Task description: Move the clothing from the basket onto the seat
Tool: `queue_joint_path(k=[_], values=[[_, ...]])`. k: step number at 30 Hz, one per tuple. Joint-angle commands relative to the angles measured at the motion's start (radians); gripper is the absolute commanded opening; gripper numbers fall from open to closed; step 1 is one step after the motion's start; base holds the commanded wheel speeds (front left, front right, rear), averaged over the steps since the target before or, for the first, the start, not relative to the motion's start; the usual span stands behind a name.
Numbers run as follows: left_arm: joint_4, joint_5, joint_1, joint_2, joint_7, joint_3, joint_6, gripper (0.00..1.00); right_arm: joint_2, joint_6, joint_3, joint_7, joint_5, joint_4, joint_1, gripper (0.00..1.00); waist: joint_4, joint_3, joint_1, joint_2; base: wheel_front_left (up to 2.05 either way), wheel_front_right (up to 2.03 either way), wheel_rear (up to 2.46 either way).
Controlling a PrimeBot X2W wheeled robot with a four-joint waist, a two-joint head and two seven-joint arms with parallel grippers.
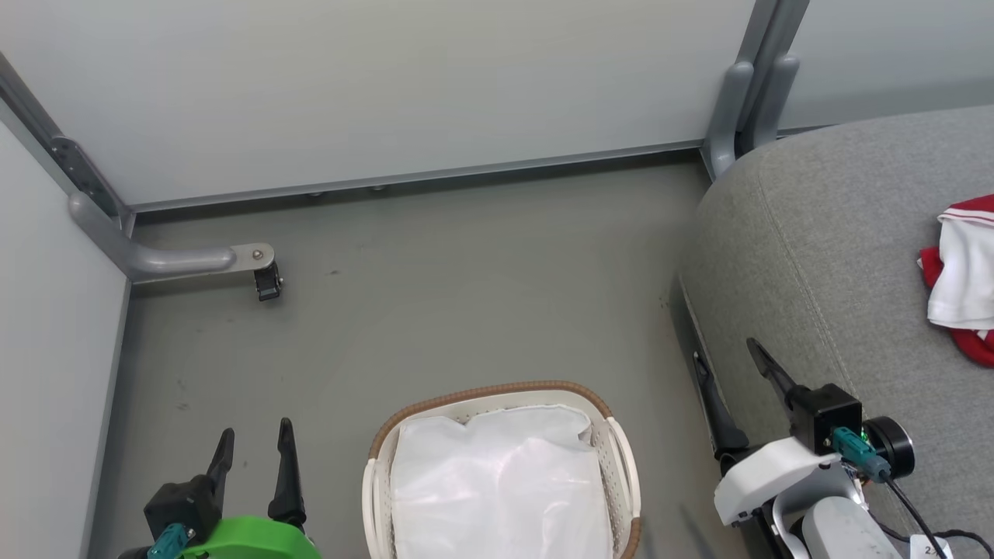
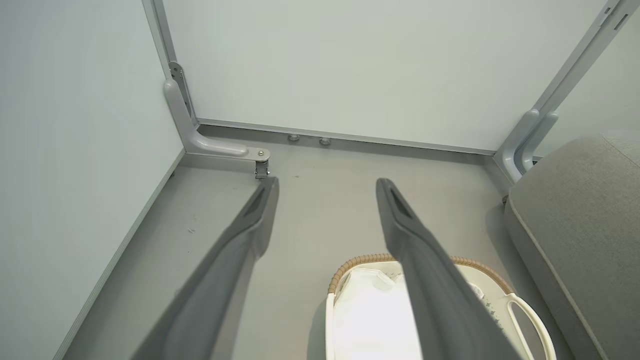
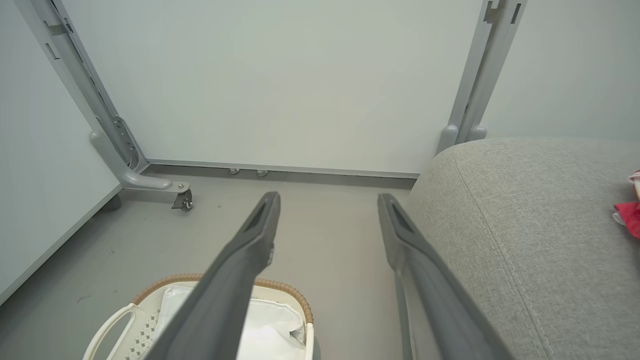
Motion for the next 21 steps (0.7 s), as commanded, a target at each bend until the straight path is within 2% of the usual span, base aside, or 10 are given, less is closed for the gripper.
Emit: queue_joint_path(k=[1, 2, 3, 7, 21], values=[[0.002, -0.020, 0.019, 0.001, 0.000, 0.003, -0.006, 1.00, -0.001, -0.001, 0.000, -0.002, 0.007, 0.004, 0.019, 1.00, 0.000, -0.018, 0.0001, 0.0000, 0.00, 0.00, 0.00], [0.000, -0.023, 0.022, 0.001, 0.000, 0.003, -0.007, 1.00, 0.000, -0.001, 0.001, -0.002, 0.007, 0.005, 0.023, 1.00, -0.001, -0.021, 0.0001, 0.0000, 0.00, 0.00, 0.00], [0.001, -0.023, 0.009, 0.000, 0.000, 0.000, -0.006, 0.00, 0.002, 0.000, 0.001, 0.000, 0.005, 0.004, 0.012, 0.00, 0.000, -0.016, 0.0001, 0.0000, 0.00, 0.00, 0.00], [0.028, -0.039, 0.007, -0.003, 0.007, 0.002, -0.007, 0.00, 0.006, 0.000, 0.000, 0.004, 0.023, 0.025, 0.027, 0.00, -0.001, -0.019, 0.0001, 0.0000, 0.00, 0.00, 0.00], [-0.008, -0.282, -0.010, -0.002, 0.076, 0.026, -0.013, 0.00, 0.005, 0.000, -0.041, 0.072, 0.298, 0.001, 0.031, 0.00, -0.009, -0.026, 0.0001, 0.0000, 0.00, 0.00, 0.00]])
